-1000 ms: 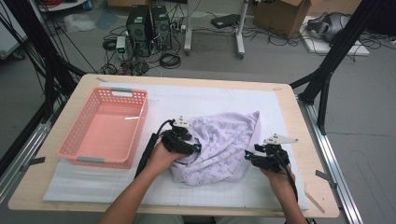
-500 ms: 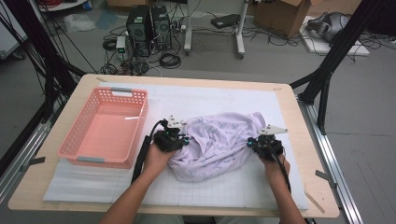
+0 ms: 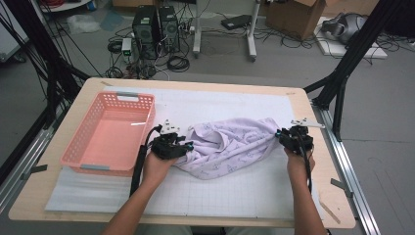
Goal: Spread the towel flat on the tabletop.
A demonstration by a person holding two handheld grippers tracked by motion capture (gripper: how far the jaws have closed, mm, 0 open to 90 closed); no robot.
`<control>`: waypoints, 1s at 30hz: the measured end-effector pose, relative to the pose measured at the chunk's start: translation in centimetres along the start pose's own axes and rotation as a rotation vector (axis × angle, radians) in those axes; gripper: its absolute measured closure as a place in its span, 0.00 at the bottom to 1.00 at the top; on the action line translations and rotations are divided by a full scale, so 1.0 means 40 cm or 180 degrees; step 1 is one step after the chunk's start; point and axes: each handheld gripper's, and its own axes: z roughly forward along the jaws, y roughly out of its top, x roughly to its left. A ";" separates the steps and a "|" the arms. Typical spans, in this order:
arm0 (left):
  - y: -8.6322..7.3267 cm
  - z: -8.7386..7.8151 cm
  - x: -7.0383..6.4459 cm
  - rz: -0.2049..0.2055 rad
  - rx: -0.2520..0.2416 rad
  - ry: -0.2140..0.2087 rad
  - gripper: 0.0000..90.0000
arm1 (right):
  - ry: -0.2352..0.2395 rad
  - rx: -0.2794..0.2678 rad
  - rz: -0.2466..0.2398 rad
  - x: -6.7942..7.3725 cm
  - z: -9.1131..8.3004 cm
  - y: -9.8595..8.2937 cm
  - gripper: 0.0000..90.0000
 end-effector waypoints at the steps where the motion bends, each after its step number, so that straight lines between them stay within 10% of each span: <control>1: 0.005 -0.005 -0.009 0.0061 -0.0018 -0.0063 0.61 | 0.0034 -0.0037 -0.0031 0.007 -0.011 -0.003 0.76; 10: 0.023 0.030 -0.083 0.0390 0.0106 -0.0552 0.53 | 0.0374 -0.0178 -0.0327 0.063 -0.108 -0.051 0.69; 21: -0.002 0.149 -0.155 0.0824 0.0624 -0.0398 0.58 | 0.0709 0.0026 -0.0467 0.100 -0.099 -0.119 0.62; 25: 0.005 0.140 -0.163 0.0644 0.0684 -0.0506 0.85 | 0.0753 0.0072 -0.0487 0.104 -0.091 -0.126 0.62; 30: 0.018 0.116 -0.199 0.0139 0.0439 -0.1217 0.87 | 0.0638 -0.0007 -0.0375 0.083 -0.101 -0.123 0.62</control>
